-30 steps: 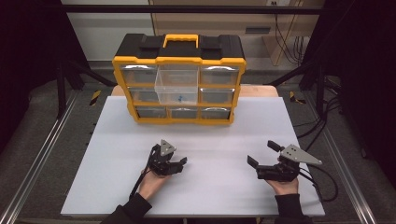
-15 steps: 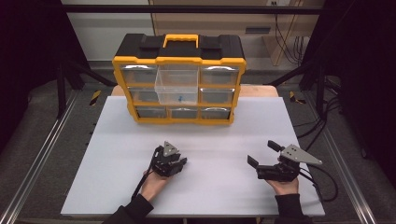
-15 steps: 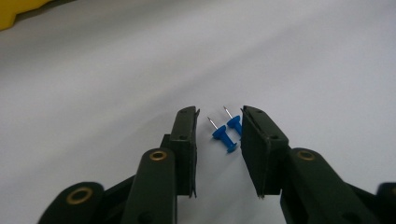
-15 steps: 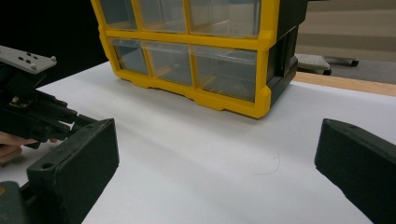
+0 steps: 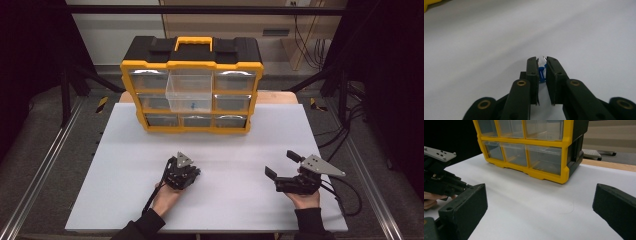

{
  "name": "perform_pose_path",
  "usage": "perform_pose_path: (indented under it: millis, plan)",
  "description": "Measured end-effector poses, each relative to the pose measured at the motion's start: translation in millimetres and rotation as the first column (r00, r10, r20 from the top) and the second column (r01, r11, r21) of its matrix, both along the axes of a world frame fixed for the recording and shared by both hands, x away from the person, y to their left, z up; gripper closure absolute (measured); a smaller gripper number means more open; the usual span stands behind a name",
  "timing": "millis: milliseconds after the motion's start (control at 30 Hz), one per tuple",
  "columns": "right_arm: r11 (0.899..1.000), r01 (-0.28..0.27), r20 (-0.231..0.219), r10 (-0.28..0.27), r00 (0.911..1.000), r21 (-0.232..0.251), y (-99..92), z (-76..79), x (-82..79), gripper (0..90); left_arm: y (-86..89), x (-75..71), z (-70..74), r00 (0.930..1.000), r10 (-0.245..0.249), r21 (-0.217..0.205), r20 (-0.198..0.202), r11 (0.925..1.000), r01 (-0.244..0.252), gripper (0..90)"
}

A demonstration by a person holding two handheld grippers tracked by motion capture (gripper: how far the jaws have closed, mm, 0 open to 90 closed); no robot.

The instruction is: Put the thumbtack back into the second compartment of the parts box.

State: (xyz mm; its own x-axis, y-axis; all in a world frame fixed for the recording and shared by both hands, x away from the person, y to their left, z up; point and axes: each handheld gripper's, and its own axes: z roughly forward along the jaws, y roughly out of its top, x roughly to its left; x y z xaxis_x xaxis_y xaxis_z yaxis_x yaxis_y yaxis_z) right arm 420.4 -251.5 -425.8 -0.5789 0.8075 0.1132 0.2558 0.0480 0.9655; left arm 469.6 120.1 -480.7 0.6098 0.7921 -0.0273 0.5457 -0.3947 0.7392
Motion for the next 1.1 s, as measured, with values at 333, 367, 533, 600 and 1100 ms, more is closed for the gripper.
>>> perform_pose_path:
  millis: [333,367,533,600,1100]
  plan:
    - [1.0,0.0,-0.001,0.0,1.0,0.0,0.1,0.1,-0.1,0.6,0.9,0.6,0.1,1.0,-0.003,-0.016,-0.009,0.9999,0.003,83.6]
    - [1.0,0.0,0.001,0.0,1.0,-0.002,0.0,0.0,0.1,0.6,1.2,0.6,0.4,1.0,-0.005,-0.014,-0.007,0.9999,0.004,83.6]
    - [1.0,-0.001,-0.008,0.001,1.0,0.001,-0.4,0.5,-0.9,0.6,5.5,-0.9,6.5,1.0,-0.007,-0.035,0.001,0.9993,0.007,83.7]
    - [1.0,0.0,-0.006,0.0,1.0,-0.001,-0.6,0.5,-0.9,0.6,8.6,-1.9,11.1,0.9999,-0.008,-0.049,0.005,0.9988,0.009,83.7]
    - [1.0,-0.002,-0.008,0.002,1.0,-0.003,-0.5,0.2,-0.7,0.6,37.4,-14.8,61.7,0.9962,-0.014,-0.161,0.086,0.9866,0.027,83.7]
